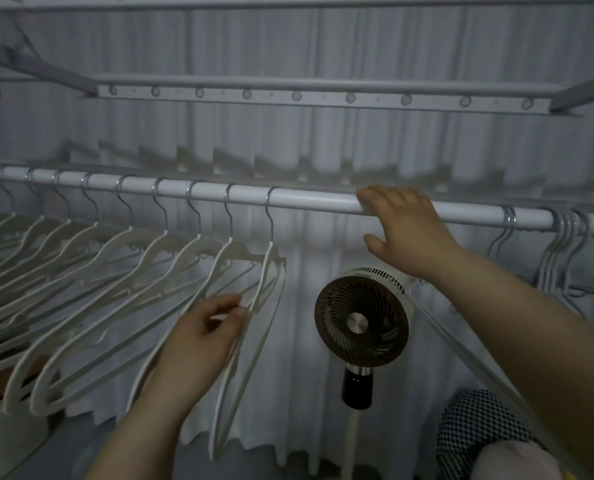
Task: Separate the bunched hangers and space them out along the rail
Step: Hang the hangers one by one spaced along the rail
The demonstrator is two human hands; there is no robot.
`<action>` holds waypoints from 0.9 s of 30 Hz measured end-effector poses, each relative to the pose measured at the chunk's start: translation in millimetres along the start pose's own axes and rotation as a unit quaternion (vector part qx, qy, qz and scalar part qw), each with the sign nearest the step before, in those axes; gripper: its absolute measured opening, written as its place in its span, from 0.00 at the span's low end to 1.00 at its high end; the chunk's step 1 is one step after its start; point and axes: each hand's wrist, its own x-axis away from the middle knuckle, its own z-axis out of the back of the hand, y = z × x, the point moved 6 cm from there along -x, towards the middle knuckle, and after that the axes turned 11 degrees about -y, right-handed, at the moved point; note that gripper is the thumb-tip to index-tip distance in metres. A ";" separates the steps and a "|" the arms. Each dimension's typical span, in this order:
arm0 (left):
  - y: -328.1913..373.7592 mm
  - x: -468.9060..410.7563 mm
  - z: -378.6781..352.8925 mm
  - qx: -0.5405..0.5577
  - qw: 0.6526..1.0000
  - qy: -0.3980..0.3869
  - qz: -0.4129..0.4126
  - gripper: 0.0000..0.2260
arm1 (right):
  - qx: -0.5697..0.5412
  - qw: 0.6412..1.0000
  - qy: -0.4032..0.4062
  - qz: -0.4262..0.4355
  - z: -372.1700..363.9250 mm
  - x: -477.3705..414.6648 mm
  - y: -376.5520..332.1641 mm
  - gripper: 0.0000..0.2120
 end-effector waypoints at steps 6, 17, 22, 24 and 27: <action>52.0 7.2 2.0 -0.116 0.986 0.049 -0.109 0.08 | -0.001 1.000 0.022 -0.022 19.4 18.9 36.5 0.29; 84.2 50.8 -151.8 0.047 0.977 -0.190 -0.083 0.09 | -0.032 0.995 0.030 -0.093 29.7 56.4 131.4 0.28; 64.4 60.6 -240.0 0.086 0.971 -0.224 -0.003 0.05 | -0.028 0.997 0.003 -0.076 20.0 61.2 144.5 0.24; 62.5 60.0 -259.6 0.089 0.975 -0.205 0.016 0.07 | -0.007 0.999 0.000 -0.054 18.0 61.2 144.3 0.22; 58.3 56.1 -276.9 0.100 0.979 -0.177 0.032 0.20 | 0.002 0.999 0.019 -0.032 19.1 61.2 145.2 0.22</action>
